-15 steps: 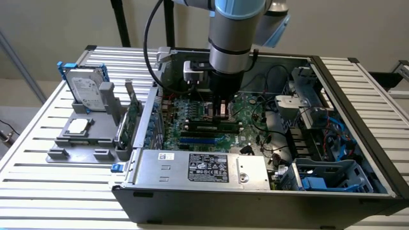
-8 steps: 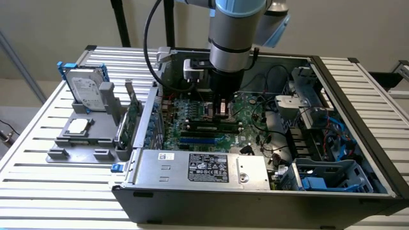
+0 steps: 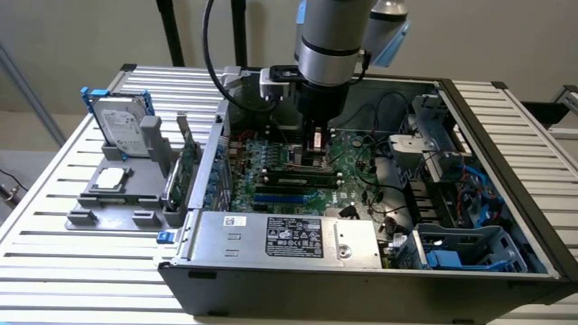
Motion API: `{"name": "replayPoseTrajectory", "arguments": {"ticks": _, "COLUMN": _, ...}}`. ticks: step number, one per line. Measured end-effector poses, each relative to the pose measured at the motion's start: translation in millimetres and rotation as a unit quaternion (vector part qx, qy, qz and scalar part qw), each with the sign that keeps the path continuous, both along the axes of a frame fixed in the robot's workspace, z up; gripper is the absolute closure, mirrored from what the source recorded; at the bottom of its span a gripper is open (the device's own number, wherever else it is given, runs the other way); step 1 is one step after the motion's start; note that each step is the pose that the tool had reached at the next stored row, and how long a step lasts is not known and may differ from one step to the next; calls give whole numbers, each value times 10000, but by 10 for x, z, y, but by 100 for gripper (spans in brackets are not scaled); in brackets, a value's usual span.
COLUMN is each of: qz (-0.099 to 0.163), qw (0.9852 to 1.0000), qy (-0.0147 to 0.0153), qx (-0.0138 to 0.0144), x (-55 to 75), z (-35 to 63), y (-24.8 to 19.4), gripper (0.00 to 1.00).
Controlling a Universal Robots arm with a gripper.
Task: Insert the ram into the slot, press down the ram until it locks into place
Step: 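Press down the ram until it locks into place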
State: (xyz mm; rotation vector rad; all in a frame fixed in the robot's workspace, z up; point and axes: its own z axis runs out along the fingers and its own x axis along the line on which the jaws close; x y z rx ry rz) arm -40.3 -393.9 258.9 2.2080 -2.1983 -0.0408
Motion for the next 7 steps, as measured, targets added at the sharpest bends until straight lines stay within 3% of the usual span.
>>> {"name": "replayPoseTrajectory", "arguments": {"ticks": 7, "qz": 0, "qw": 10000, "qy": 0, "qx": 0, "x": 0, "z": 0, "y": 0, "gripper": 89}}
